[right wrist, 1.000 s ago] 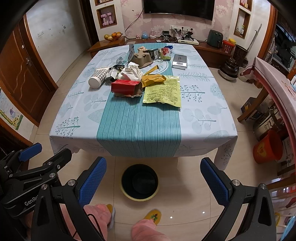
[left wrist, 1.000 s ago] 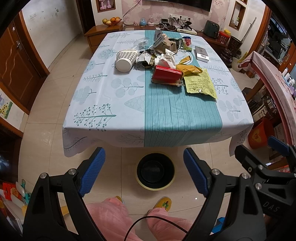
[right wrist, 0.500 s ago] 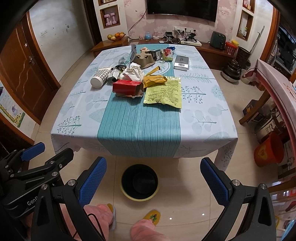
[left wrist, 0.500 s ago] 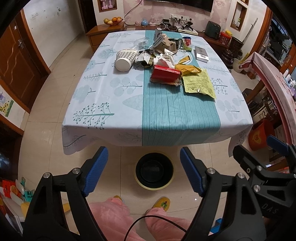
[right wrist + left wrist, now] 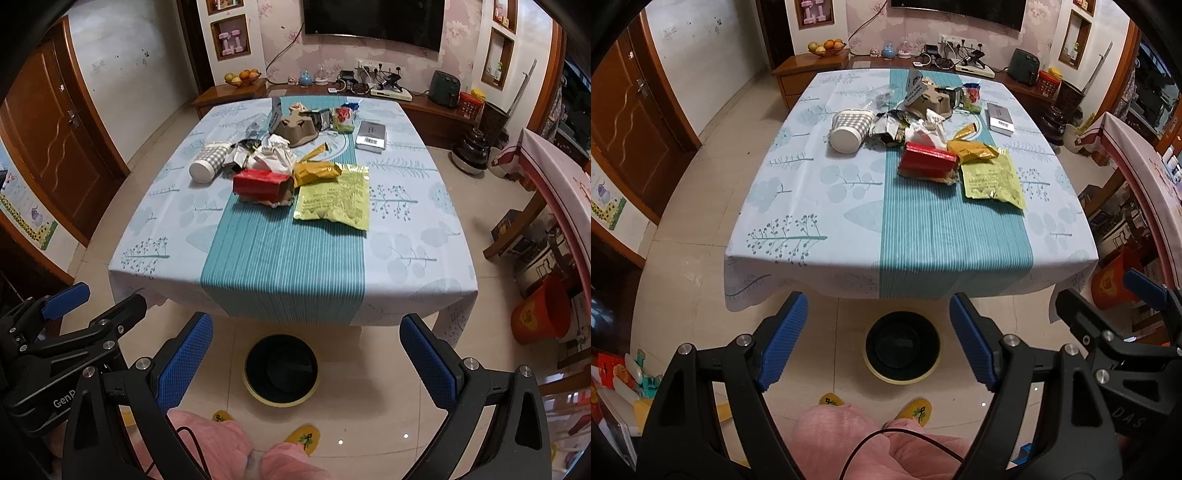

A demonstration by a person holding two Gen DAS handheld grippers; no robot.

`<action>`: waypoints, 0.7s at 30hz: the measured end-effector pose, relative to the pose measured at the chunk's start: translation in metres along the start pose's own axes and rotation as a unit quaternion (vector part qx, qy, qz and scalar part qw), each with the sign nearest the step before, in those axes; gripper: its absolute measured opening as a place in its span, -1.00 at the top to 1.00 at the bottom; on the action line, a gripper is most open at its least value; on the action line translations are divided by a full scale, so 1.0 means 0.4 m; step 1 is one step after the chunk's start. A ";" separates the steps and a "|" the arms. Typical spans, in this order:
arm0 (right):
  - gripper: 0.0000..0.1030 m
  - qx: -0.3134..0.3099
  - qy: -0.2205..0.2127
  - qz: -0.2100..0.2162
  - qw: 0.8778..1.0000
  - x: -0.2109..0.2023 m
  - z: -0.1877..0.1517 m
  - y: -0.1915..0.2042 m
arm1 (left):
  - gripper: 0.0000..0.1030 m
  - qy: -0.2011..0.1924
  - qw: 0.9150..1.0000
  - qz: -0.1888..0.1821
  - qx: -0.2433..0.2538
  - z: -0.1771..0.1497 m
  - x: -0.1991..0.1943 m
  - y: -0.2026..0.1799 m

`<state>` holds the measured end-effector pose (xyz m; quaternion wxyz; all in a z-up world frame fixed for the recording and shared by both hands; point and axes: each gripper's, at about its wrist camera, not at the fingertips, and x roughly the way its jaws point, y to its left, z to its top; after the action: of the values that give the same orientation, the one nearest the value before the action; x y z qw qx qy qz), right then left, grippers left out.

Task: Collect trash
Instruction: 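Grasp the grey-checked paper cup with the left gripper while the right grasps white tissue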

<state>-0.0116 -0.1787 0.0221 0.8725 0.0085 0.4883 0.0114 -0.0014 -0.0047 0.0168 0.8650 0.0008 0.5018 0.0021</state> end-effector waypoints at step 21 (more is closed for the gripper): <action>-0.81 -0.011 -0.044 -0.016 0.999 0.111 0.337 0.099 | -0.51 0.002 1.000 -0.026 0.005 0.387 0.163 0.155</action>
<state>0.1261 -0.1383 0.0557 0.8933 -0.0088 0.4494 0.0026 0.1650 0.0576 0.0373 0.8638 -0.0077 0.5033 -0.0226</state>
